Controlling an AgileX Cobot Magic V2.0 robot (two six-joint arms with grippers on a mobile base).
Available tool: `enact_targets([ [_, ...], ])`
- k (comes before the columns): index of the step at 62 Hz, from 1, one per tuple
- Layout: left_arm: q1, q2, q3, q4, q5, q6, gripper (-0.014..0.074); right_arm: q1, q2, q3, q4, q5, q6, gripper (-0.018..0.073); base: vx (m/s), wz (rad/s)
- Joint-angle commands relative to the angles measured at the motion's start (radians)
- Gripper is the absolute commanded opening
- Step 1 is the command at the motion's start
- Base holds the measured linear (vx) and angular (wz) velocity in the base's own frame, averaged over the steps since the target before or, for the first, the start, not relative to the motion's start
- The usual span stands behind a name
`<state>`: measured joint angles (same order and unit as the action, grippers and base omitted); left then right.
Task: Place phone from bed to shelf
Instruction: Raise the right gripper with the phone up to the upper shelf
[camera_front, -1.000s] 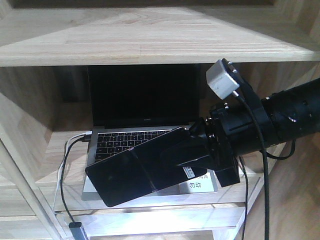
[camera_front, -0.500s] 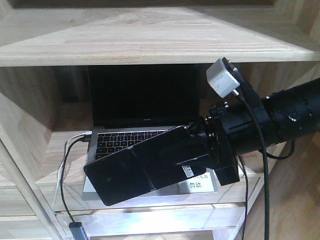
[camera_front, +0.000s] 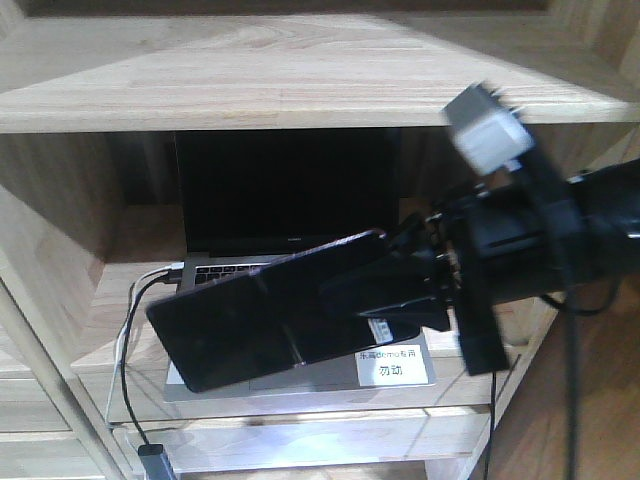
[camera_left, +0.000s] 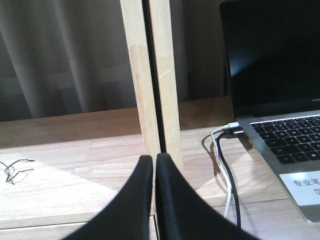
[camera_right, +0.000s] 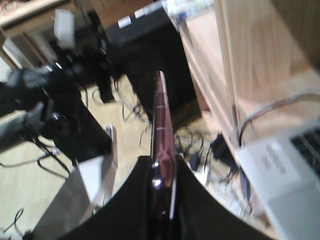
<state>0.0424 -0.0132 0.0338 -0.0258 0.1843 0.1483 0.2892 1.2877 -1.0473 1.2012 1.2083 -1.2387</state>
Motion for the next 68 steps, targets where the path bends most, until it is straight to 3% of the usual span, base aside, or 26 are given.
enact_targets([
  [1,-0.004,-0.013,-0.021,-0.009,-0.072,-0.006,0.0001,-0.003,-0.079,-0.028,0.111,-0.004,0.0,-0.0002,0.0,0.0],
  [18,-0.004,-0.013,-0.021,-0.009,-0.072,-0.006,0.0001,-0.003,-0.192,-0.053,0.115,-0.169,0.07,-0.0002,0.0,0.0],
  [34,-0.004,-0.013,-0.021,-0.009,-0.072,-0.006,0.0001,-0.003,-0.169,-0.251,0.086,-0.206,0.137,-0.0002,0.0,0.0],
  [54,-0.004,-0.013,-0.021,-0.009,-0.072,-0.006,0.0001,-0.002,0.015,-0.538,0.07,-0.24,0.172,-0.0002,0.0,0.0],
  [68,-0.004,-0.013,-0.021,-0.009,-0.072,-0.006,0.0001,0.0,0.214,-0.753,0.152,-0.236,0.184,-0.0002,0.0,0.0],
])
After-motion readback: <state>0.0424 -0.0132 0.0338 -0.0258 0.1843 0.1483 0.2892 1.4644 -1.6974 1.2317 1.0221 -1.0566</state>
